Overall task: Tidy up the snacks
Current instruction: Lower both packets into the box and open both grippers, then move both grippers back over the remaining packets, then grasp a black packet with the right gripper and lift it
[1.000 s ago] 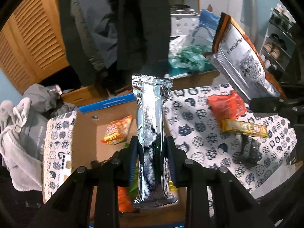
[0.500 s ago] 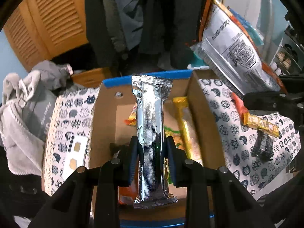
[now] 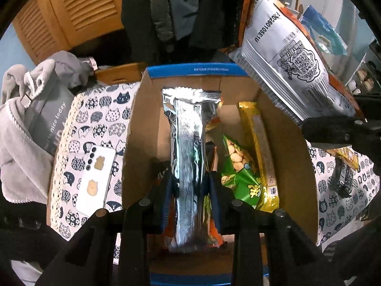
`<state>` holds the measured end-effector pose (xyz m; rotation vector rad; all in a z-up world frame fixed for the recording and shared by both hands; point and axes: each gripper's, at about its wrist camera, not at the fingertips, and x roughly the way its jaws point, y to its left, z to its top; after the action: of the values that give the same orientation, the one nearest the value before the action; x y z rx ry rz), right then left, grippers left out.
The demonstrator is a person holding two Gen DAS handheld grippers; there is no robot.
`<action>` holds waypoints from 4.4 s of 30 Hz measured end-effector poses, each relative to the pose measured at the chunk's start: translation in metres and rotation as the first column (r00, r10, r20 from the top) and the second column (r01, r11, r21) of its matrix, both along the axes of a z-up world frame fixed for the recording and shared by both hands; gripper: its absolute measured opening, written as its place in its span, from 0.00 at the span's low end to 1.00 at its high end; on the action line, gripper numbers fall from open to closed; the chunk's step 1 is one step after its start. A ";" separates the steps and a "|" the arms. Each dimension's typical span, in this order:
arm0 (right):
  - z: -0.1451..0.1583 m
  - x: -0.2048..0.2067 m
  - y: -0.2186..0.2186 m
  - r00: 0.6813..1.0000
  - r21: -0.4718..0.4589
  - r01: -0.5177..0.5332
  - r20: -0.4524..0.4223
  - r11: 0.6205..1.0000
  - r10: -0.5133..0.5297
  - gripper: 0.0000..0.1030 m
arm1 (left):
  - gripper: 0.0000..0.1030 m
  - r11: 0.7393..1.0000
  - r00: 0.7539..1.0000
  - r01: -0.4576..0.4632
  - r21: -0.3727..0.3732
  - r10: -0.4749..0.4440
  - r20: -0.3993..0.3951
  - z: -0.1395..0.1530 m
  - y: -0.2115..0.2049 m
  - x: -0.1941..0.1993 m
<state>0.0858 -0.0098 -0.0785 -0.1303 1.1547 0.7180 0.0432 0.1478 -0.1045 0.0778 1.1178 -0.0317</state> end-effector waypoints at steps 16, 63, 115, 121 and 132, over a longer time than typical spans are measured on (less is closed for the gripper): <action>-0.013 -0.002 0.003 0.999 0.005 0.016 -0.051 1.000 -0.016 0.56 | 0.60 0.999 0.998 -0.033 0.027 0.031 0.052 0.016 0.003 -0.002; -0.048 -0.003 -0.258 0.898 -0.143 0.437 0.020 0.888 -0.439 0.74 | 0.79 0.968 0.978 0.199 0.151 -0.206 0.034 0.031 -0.175 0.033; -0.147 0.104 -0.396 0.748 -0.264 0.621 -0.083 0.738 -0.659 0.51 | 0.84 0.957 0.944 0.289 0.034 -0.279 -0.174 -0.080 -0.287 0.130; -0.132 0.079 -0.394 0.772 -0.257 0.599 -0.066 0.759 -0.632 0.51 | 0.84 0.955 0.936 0.295 -0.038 -0.297 -0.186 -0.068 -0.289 0.107; -0.110 0.009 -0.394 0.807 -0.272 0.551 -0.067 0.789 -0.587 0.51 | 0.84 0.904 0.882 0.422 -0.074 -0.428 -0.196 -0.058 -0.331 0.057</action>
<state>0.0944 -0.4036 -0.1881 0.0760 1.3348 0.0409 0.0999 -0.1828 -0.1623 0.3003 1.2924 -0.4602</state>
